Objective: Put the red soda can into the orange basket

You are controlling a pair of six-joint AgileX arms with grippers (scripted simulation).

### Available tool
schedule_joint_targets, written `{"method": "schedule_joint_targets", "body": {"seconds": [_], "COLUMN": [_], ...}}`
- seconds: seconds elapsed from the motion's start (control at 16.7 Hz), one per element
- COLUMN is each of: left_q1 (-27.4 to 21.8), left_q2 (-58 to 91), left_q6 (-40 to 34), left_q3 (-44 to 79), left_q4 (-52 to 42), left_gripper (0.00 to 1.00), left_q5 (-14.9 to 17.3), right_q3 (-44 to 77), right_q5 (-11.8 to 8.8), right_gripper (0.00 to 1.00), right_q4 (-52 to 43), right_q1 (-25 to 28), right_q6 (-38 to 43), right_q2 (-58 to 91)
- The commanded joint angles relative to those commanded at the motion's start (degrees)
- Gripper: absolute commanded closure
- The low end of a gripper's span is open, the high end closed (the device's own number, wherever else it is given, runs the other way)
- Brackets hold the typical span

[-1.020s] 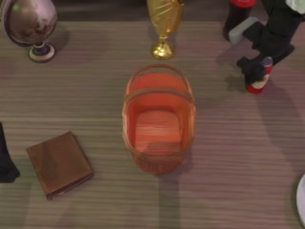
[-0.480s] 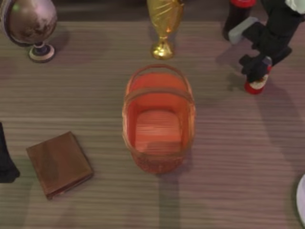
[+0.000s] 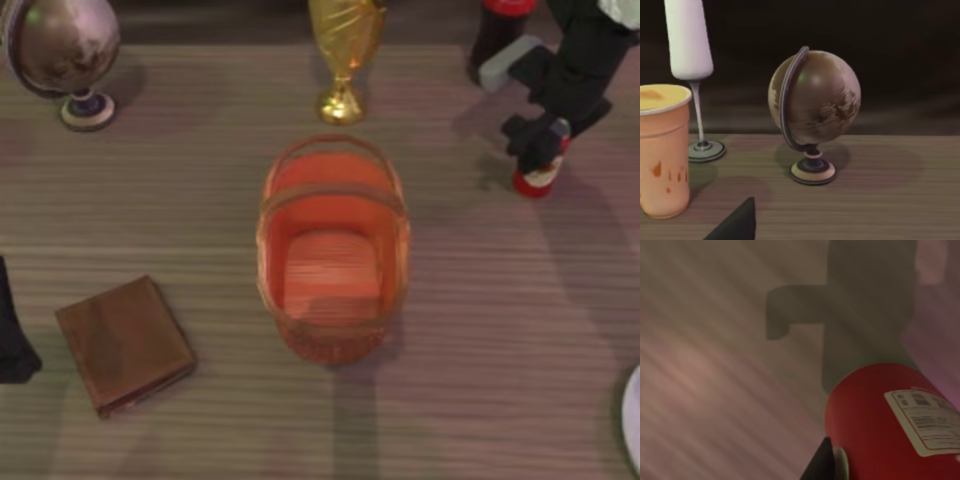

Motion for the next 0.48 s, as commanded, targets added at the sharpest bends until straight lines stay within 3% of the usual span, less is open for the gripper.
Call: {"method": "schedule_joint_targets", "body": {"seconds": [0.12,0.24,0.48], "left_q1": [0.0,0.0,0.0], "left_q2": [0.0,0.0,0.0], "left_q6": [0.0,0.0,0.0], "left_q3": [0.0,0.0,0.0], "left_q4": [0.0,0.0,0.0], "left_gripper": [0.00,0.00,0.00], "left_q5": [0.0,0.0,0.0], "right_q3": [-0.9,-3.1,-10.4], "right_q5": [-1.1,-3.5,-11.6], "right_gripper": [1.00,1.00,1.00], "right_q4": [1.7,5.6,20.0], "right_q1": [0.3,0.7,2.1], "right_q6": [0.5,1.8,6.5], "right_q2": [-0.2,-0.8,-3.6]}}
